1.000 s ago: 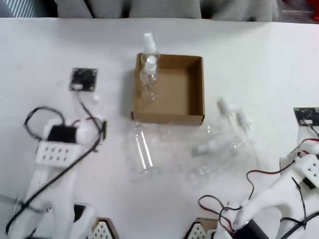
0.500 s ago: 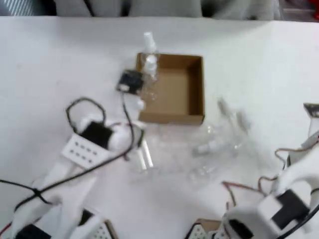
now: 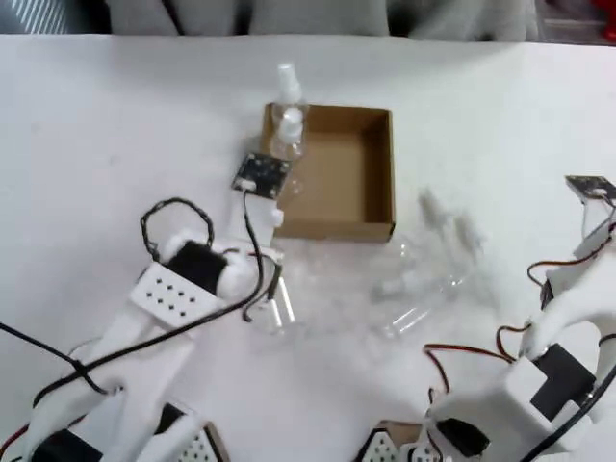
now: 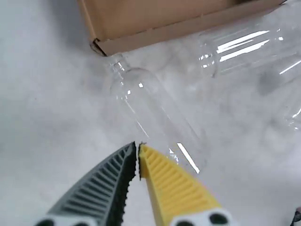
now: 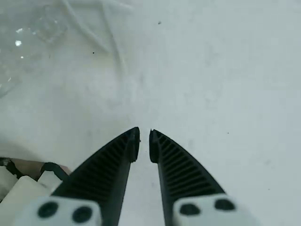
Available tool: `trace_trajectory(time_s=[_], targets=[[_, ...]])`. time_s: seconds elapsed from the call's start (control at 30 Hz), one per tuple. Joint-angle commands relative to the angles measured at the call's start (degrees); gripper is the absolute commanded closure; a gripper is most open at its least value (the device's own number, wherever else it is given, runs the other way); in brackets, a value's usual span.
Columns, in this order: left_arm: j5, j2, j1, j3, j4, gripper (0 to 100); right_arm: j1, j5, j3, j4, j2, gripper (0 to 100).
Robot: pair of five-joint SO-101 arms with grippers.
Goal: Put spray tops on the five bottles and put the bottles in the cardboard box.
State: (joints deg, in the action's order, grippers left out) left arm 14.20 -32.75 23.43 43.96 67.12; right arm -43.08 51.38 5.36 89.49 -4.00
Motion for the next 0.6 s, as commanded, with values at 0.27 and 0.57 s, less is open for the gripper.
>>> trace_trajectory(time_s=[0.27, 0.57], targets=[[10.64, -2.33, 0.48, -0.97, -2.2, 98, 2.07, -2.55, -2.55, 2.51, 0.57, 98.1], [15.56, -2.33, 0.4, -4.75, -1.41, 89, 0.48, -2.29, -2.55, 2.33, 0.48, 98.1]])
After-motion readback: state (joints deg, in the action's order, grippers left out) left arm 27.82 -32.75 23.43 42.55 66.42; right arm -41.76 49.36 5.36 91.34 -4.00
